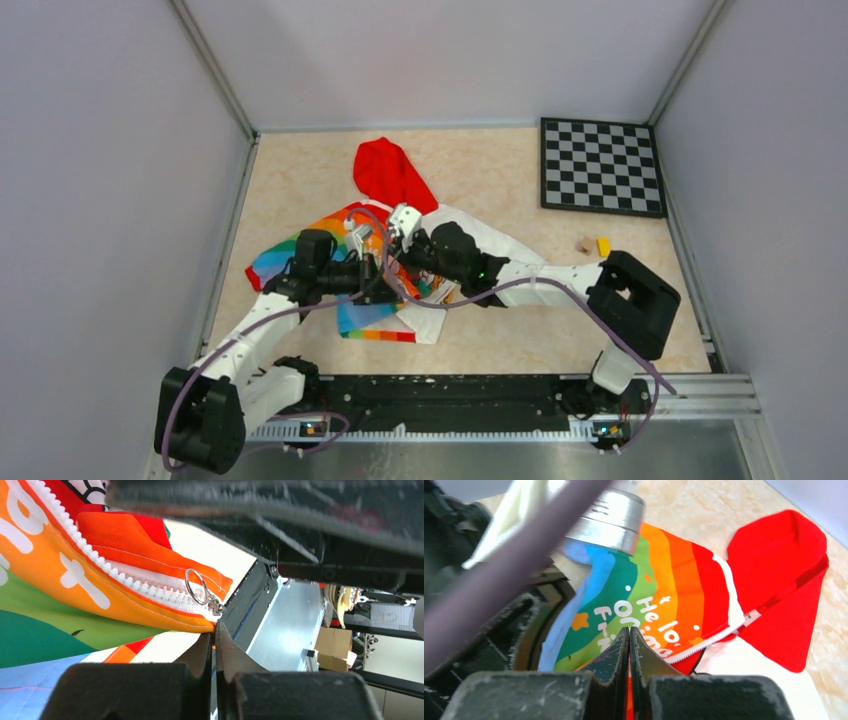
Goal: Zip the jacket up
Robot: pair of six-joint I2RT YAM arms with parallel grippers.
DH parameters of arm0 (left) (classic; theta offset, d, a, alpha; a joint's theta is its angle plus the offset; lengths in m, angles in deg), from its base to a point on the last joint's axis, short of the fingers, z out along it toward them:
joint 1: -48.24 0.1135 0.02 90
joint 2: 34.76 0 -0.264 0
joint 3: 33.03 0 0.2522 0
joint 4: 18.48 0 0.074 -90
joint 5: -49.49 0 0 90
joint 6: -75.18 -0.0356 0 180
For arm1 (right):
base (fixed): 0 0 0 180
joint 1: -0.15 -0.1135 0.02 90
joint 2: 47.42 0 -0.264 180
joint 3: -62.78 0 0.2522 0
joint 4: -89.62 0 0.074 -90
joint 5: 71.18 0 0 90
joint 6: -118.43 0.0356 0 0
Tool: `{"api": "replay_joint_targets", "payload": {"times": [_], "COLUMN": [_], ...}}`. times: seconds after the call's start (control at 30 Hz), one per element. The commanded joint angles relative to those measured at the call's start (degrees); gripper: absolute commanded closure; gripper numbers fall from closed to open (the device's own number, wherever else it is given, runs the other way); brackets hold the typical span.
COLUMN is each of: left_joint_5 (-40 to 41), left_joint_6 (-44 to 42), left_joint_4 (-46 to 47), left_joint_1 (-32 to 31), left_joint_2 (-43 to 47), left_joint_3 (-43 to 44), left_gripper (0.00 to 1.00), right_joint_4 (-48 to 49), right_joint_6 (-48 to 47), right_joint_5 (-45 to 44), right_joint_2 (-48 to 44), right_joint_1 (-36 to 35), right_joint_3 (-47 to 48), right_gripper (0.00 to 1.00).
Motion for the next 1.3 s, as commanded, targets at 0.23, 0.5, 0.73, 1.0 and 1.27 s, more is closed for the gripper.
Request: {"api": "replay_joint_targets", "payload": {"times": [0.23,0.5,0.73,1.0,1.27], "left_joint_5": [1.4,0.4,1.2,1.1,0.7], "left_joint_6": [-0.6,-2.0,-1.8,-1.8,-1.9], "left_joint_4": [-1.1,-0.3,1.4,1.2,1.3], "left_joint_1": [-0.2,-0.4,-0.4,-0.5,-0.6], "left_joint_2": [3.0,3.6,4.5,4.7,4.1], "left_joint_3": [1.8,1.3,0.3,0.3,0.4], "left_gripper": [1.0,1.0,1.0,1.0,1.0], "right_joint_4": [0.4,-3.9,14.0,69.6,65.2], "right_joint_6": [15.8,20.8,39.4,86.9,81.2], "right_joint_5": [22.6,44.1,72.8,77.7,74.8], "right_joint_2": [-10.2,-8.4,6.5,26.7,28.7], "right_joint_1": [9.4,16.6,20.3,21.6,21.6], "right_joint_3": [-7.6,-3.3,4.6,12.1,10.6], "right_gripper": [0.69,0.32,0.36,0.52,0.56]}}
